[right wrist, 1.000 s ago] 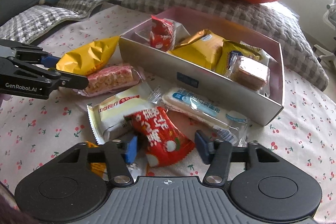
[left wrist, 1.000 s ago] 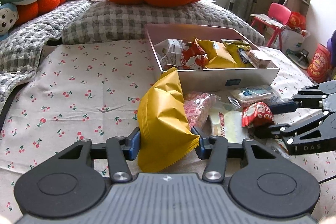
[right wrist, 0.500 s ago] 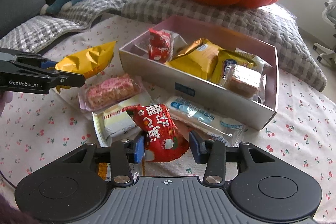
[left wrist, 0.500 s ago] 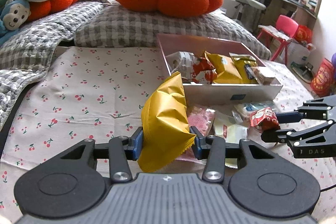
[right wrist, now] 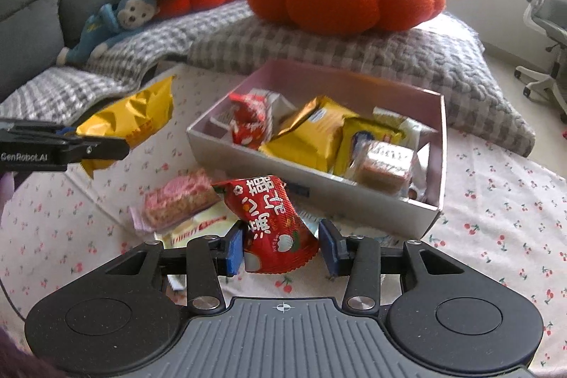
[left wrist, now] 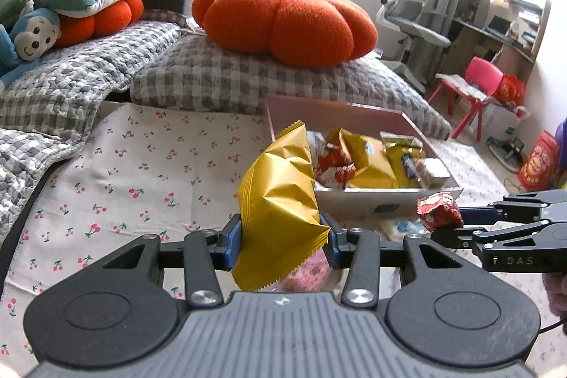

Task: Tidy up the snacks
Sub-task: 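Lift the yellow bag and red candy bag and carry both over the box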

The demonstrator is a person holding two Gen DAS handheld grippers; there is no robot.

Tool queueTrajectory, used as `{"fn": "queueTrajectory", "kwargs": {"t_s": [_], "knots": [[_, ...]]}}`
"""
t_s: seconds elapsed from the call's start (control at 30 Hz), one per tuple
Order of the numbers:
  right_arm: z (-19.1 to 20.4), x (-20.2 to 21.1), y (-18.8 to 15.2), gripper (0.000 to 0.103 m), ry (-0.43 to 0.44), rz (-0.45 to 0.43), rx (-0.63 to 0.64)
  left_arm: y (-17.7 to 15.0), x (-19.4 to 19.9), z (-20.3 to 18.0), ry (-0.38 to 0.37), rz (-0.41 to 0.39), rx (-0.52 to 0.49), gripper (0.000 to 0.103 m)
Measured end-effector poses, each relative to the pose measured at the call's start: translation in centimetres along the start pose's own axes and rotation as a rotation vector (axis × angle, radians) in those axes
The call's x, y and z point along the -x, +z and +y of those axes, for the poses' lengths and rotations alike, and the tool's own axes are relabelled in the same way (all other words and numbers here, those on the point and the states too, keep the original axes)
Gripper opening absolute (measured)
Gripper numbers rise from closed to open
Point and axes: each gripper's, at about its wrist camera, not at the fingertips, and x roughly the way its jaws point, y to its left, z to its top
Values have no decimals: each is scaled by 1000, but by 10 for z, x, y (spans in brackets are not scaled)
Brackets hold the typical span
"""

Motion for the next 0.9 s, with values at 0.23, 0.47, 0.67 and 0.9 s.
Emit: {"fn": "queueTrajectory", "kwargs": {"t_s": [0.23, 0.47, 0.67, 0.9], "knots": [[-19, 2, 13, 42, -42, -45, -90, 12, -8, -20, -38, -18, 3, 41], [-47, -2, 24, 42, -91, -78, -200, 23, -35, -38, -54, 4, 16, 41], [-67, -16, 25, 42, -124, -62, -264, 27, -60, -49, -41, 29, 30, 41], [-77, -28, 24, 40, -145, -46, -291, 32, -75, -49, -28, 32, 52, 41]]}}
